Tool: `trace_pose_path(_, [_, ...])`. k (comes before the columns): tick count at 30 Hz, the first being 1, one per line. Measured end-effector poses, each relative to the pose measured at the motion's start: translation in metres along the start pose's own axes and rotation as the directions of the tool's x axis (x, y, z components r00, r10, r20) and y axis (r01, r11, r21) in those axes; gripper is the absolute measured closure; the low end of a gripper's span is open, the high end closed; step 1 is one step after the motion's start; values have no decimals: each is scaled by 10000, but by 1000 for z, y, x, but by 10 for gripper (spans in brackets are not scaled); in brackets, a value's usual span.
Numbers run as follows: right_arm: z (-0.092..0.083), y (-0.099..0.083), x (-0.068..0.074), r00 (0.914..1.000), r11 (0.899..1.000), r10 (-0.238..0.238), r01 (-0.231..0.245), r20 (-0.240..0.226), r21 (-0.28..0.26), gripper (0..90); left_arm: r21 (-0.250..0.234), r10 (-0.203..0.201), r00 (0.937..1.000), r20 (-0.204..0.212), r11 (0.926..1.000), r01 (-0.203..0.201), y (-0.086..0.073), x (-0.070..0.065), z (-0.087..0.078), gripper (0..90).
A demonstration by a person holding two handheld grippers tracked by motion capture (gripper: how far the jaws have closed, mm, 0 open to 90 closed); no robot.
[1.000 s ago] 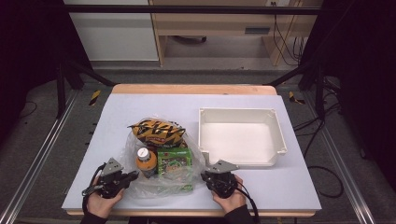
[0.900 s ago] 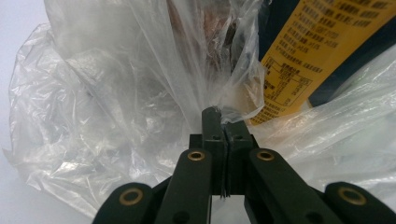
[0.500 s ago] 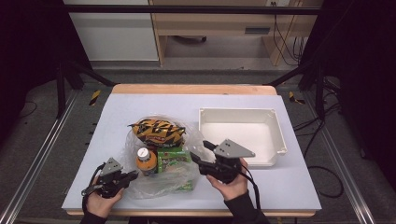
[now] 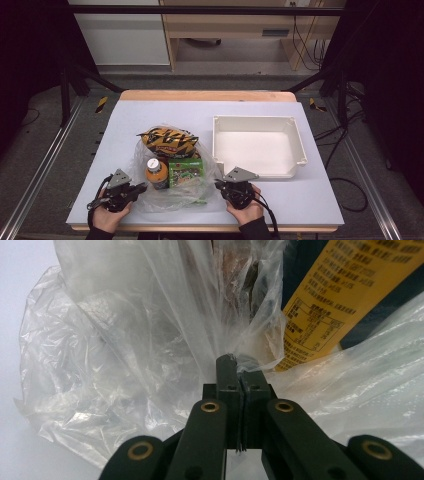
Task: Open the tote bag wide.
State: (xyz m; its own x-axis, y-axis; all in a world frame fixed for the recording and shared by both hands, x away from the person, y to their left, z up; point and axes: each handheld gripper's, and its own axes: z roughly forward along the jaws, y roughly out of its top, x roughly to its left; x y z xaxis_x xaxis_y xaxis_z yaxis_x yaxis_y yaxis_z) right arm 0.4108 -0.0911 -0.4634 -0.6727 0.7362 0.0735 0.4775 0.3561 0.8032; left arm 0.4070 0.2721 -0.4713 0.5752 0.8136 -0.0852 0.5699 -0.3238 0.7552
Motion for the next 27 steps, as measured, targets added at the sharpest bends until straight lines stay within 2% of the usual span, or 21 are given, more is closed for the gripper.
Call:
trace_pose_path(4, [18, -11, 0, 9994, 9986, 223, -209, -275, 477, 900, -103, -65, 10000, 68, 9999, 66, -1, 1, -1, 888])
trace_pose_path(5, [23, -13, 1, 9998, 9984, 89, -80, -155, 559, 898, -167, -86, 9999, 103, 9998, 88, 0, 2, -2, 881])
trace_pose_path(6, [24, -14, 2, 10000, 9985, -40, 43, -53, 550, 895, -389, -209, 9997, 148, 9990, 215, 0, 2, -5, 861])
trace_pose_path(7, [24, -14, 2, 9999, 9986, -150, 149, 29, 511, 859, -532, -330, 9991, 270, 9980, 344, 0, 3, -7, 804])
trace_pose_path(9, [22, -14, 1, 9994, 9983, -294, 286, 159, 508, 801, -1002, -413, 9982, 429, 9939, 454, 2, 5, -15, 752])
trace_pose_path(11, [17, -16, -1, 9997, 9994, -256, 257, -23, 217, 752, -1597, -585, 9974, 420, 9851, 645, 7, 6, -24, 679])
trace_pose_path(14, [7, -17, 0, 9989, 9991, -407, 404, -219, -140, 660, -2282, -552, 9984, 79, 9720, 556, 16, 6, -37, 619])
trace_pose_path(16, [-4, -17, 1, 9981, 9976, -441, 417, -434, -551, 592, -2624, -616, 9981, -93, 9633, 570, 23, 8, -43, 579])
trace_pose_path(20, [-31, -11, 4, 9968, 9902, -432, 337, -677, -1353, 519, -2935, -536, 9984, -170, 9548, 463, 34, 10, -54, 552])
trace_pose_path(22, [-45, -6, 5, 9964, 9847, -480, 354, -701, -1708, 505, -2980, -368, 9990, -241, 9541, 279, 37, 8, -57, 553])
trace_pose_path(23, [-50, -3, 5, 9964, 9815, -510, 375, -678, -1880, 502, -2898, -249, 9994, -227, 9569, 172, 38, 6, -56, 572])
trace_pose_path(26, [-66, 15, 7, 9957, 9620, -593, 380, -708, -2704, 529, -2346, 79, 9989, -461, 9719, -185, 35, 1, -50, 668])
trace_pose_path(27, [-70, 21, 9, 9951, 9546, -669, 427, -726, -2950, 550, -2244, 110, 9993, -368, 9743, -190, 34, 0, -47, 699])
